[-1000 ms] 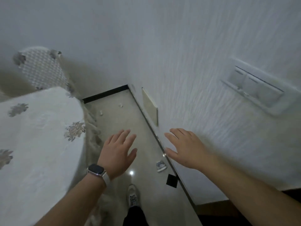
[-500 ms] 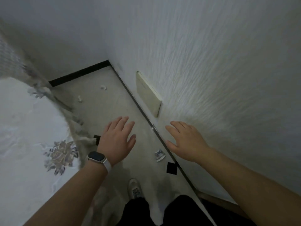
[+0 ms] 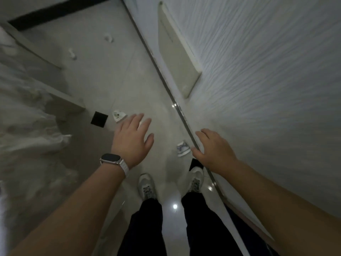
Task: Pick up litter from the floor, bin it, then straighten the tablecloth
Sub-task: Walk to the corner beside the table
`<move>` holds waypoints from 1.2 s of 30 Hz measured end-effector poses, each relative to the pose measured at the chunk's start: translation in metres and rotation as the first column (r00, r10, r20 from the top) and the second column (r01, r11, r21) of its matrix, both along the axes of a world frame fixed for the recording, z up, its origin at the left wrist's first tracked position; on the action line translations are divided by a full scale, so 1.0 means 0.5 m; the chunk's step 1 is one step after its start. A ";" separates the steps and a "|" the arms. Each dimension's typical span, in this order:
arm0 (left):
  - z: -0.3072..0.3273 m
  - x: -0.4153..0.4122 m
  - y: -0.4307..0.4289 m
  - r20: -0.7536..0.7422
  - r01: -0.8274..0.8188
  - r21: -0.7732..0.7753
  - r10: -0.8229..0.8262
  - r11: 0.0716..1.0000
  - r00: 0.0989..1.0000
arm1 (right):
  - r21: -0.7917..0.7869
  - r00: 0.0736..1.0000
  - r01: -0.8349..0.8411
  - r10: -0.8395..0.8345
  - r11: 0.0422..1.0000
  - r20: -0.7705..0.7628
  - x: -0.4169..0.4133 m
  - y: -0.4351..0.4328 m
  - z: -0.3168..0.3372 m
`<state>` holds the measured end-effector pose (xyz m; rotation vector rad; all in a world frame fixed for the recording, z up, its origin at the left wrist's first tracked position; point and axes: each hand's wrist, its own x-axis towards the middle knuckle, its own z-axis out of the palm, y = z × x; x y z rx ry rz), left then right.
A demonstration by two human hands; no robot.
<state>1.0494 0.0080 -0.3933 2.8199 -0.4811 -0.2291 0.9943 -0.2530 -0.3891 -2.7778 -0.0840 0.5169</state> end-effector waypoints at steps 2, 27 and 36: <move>-0.092 0.009 -0.006 -0.020 -0.015 0.023 0.016 1.000 1.000 | 0.019 0.999 0.033 -0.033 0.999 -0.039 0.010 -0.004 -0.097; -1.079 0.142 0.229 -0.090 -0.287 0.079 0.293 0.955 0.952 | -0.143 0.834 -0.276 0.163 0.950 -0.527 0.045 -0.022 -1.121; -1.159 0.199 0.309 -0.058 -0.468 0.060 0.471 0.882 0.880 | -0.069 0.915 -0.030 0.000 0.997 -0.404 0.095 0.049 -1.175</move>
